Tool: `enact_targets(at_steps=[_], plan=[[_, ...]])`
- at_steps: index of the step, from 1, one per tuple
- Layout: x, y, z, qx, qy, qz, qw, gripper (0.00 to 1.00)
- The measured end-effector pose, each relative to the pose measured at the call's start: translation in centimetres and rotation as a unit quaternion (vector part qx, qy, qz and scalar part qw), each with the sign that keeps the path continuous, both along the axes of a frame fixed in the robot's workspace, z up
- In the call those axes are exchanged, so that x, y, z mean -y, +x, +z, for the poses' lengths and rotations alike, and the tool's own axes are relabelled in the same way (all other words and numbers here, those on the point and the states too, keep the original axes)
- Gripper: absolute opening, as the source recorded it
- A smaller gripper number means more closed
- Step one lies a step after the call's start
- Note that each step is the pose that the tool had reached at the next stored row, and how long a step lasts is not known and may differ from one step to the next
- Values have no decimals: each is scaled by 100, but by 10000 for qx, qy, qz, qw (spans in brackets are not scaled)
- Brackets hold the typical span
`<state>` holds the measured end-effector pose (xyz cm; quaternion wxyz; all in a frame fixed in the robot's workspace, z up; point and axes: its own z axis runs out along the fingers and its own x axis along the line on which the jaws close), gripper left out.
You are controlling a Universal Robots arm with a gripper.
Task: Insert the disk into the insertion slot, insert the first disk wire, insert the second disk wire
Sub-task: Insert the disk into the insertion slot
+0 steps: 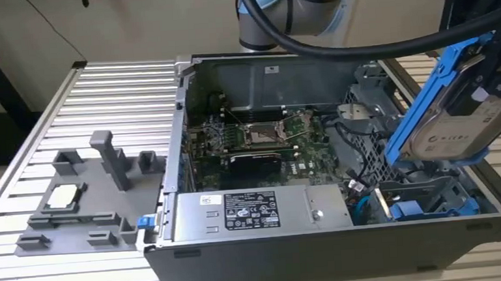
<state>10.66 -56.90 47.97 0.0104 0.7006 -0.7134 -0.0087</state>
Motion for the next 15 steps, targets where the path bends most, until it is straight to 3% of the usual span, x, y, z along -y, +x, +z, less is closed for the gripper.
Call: enact_targets(at_steps=[15], plan=[[40, 39, -163, 8, 0, 0, 10000, 33]])
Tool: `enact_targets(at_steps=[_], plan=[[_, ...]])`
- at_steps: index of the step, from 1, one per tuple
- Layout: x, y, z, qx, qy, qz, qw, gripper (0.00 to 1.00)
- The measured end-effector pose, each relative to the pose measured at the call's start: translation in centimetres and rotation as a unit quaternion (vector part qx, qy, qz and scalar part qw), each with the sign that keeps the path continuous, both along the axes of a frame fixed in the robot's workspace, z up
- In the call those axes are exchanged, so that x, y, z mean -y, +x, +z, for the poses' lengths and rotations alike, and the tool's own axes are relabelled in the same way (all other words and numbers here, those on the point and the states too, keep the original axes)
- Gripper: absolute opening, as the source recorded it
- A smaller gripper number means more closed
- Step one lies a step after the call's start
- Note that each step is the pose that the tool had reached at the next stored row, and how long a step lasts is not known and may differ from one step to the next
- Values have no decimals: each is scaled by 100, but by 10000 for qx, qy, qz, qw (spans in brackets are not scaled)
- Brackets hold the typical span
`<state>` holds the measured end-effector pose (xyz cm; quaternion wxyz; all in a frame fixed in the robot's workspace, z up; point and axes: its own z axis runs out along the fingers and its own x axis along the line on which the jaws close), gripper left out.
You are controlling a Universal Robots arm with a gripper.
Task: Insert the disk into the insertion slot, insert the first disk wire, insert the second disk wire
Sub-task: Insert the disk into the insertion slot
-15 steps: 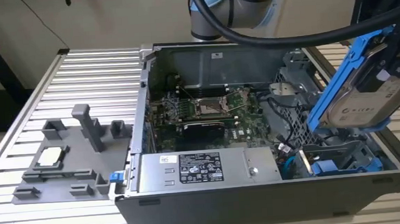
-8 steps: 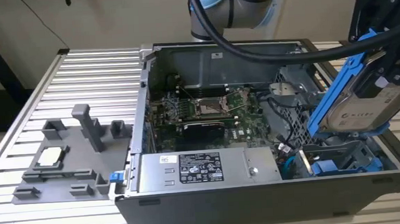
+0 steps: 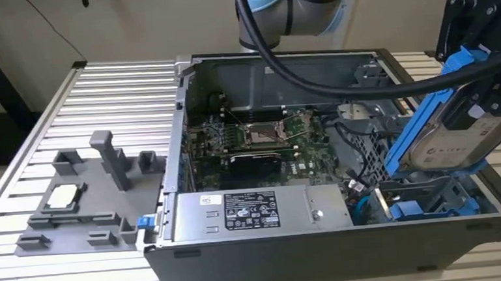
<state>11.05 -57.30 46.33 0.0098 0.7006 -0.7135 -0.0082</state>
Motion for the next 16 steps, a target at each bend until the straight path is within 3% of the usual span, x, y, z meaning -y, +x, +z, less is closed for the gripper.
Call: enact_targets(at_steps=[8, 16], plan=[[42, 37, -94, 2, 0, 0, 10000, 33], [47, 59, -180, 4, 0, 0, 10000, 33]])
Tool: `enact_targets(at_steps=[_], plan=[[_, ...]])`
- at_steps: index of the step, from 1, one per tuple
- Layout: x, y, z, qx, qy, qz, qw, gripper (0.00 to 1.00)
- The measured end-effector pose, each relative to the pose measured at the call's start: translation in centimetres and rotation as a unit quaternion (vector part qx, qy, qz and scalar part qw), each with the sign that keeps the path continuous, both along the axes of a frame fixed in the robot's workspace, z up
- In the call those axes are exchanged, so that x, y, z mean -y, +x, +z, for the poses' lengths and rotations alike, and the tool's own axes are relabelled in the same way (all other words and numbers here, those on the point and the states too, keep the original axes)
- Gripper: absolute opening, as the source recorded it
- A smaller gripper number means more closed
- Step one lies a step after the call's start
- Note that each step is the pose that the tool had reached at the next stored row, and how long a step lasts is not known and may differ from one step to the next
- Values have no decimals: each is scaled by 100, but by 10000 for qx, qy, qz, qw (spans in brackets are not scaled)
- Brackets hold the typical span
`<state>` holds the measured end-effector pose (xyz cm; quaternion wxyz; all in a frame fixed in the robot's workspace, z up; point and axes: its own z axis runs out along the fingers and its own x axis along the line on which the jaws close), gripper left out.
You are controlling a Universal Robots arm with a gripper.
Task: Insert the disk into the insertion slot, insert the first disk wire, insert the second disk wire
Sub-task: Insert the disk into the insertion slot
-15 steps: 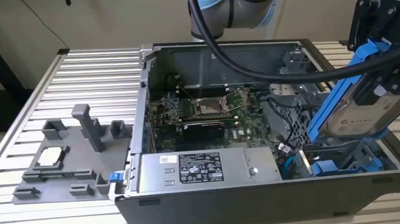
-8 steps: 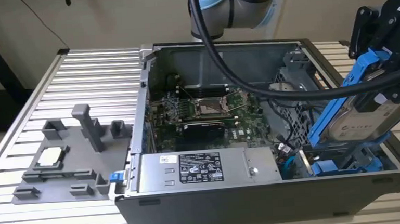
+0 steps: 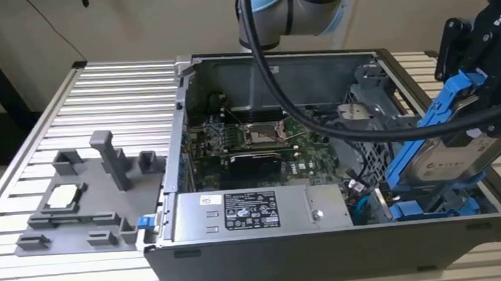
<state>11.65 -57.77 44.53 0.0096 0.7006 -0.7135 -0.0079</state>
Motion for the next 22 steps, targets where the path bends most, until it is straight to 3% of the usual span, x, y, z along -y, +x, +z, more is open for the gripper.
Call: enact_targets(at_steps=[14, 22], plan=[[0, 15, -144, 23, 31, 1, 10000, 33], [0, 20, -221, 48, 109, 0, 9999, 33]])
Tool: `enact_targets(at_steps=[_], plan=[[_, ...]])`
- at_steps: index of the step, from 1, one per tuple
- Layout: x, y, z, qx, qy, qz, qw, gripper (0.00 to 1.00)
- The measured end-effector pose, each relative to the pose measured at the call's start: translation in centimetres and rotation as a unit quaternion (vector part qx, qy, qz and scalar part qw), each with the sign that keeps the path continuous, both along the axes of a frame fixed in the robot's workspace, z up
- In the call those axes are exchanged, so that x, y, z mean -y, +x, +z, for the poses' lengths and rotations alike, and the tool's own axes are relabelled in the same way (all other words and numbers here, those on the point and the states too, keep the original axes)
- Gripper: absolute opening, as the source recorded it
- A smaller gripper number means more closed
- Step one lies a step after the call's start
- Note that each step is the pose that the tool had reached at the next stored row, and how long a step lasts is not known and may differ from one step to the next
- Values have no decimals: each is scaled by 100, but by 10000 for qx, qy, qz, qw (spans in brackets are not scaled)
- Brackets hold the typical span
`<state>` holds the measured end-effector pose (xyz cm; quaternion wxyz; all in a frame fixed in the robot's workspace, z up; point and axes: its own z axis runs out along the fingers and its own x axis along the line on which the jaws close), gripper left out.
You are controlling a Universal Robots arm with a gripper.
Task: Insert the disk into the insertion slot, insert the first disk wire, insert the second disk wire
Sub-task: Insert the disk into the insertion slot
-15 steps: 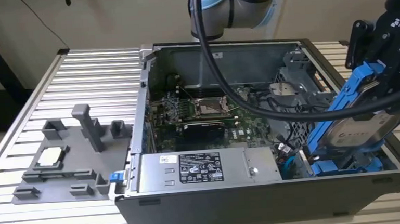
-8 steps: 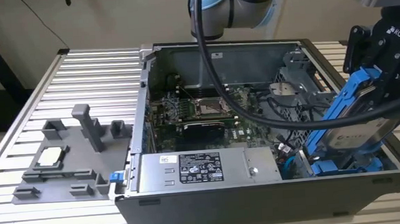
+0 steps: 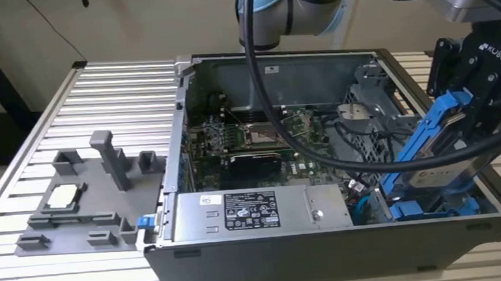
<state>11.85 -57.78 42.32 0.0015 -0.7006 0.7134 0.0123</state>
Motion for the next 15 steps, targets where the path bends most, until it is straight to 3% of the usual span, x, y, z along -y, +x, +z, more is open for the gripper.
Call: enact_targets(at_steps=[6, 15], plan=[[0, 14, -57, 11, 67, 2, 10000, 33], [10, 45, -170, 12, 76, 1, 10000, 33]])
